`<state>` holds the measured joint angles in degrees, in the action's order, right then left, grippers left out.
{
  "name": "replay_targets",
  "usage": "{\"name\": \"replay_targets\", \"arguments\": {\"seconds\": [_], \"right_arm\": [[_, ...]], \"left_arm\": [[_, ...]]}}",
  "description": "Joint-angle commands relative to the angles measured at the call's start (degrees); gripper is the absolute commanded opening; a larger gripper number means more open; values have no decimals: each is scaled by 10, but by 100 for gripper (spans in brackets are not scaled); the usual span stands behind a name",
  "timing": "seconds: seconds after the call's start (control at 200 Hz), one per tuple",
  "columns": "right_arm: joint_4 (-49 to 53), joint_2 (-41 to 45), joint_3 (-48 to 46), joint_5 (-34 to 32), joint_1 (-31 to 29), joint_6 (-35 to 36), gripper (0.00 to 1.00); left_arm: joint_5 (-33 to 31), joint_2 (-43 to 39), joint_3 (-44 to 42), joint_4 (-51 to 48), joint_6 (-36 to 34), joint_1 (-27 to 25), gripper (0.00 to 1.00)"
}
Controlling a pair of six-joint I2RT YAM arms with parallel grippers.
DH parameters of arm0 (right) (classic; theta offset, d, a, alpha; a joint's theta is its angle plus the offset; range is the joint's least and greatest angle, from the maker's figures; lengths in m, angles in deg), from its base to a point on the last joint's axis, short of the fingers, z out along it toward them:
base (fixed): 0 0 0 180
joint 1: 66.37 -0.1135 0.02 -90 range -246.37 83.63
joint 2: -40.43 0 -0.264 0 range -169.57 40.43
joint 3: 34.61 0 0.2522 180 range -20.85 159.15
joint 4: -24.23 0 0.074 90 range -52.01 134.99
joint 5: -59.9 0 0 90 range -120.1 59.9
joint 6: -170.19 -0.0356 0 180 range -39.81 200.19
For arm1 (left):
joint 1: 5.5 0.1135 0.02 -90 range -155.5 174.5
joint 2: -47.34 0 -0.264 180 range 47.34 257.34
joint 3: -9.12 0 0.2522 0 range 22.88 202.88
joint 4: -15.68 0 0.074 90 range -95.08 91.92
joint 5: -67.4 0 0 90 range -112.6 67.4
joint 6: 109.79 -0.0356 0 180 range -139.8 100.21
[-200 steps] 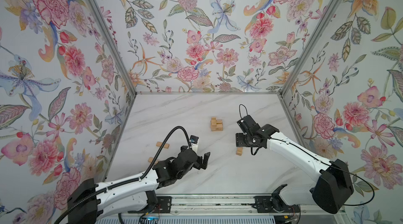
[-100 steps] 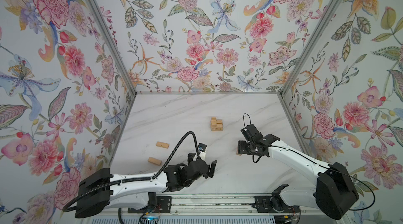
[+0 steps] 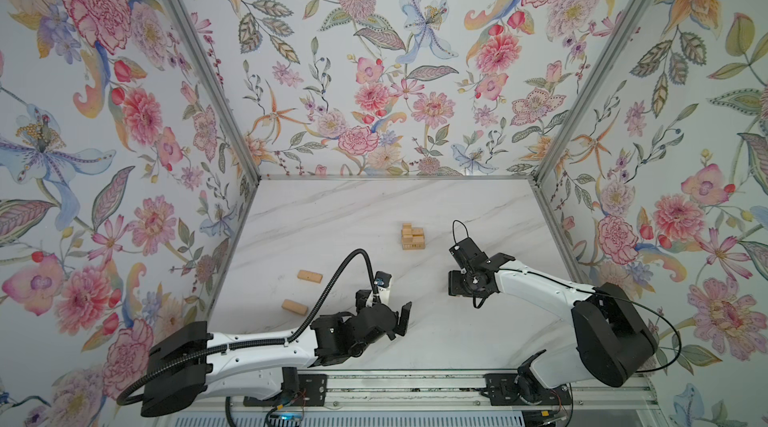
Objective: Build the wood block tower
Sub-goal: 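Close the right gripper on the upright end of the second arch block, then lift and carry the second arch block with the right gripper toward the stack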
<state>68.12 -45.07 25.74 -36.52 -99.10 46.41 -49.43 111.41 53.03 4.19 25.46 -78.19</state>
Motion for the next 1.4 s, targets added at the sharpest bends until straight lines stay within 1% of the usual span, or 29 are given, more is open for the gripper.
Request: {"name": "replay_targets", "arguments": {"seconds": [0.0,0.35,0.611,0.841,1.141,1.396], "right_arm": [[-7,-18,20,-1,4,-8,62],[-9,-77,52,-3,6,-2,56],[-8,-99,50,4,8,0,43],[-6,-109,50,11,8,0,35],[2,-109,67,17,9,3,31],[14,-104,98,19,11,12,31]], "left_arm": [[-19,-16,-11,-5,-12,3,99],[-7,-59,-43,-7,-15,35,99],[-1,-70,-50,-7,-16,46,99],[9,-64,-46,1,-27,58,99],[19,-71,-43,-2,-39,73,99],[16,-91,-42,-22,-39,85,99]]}}
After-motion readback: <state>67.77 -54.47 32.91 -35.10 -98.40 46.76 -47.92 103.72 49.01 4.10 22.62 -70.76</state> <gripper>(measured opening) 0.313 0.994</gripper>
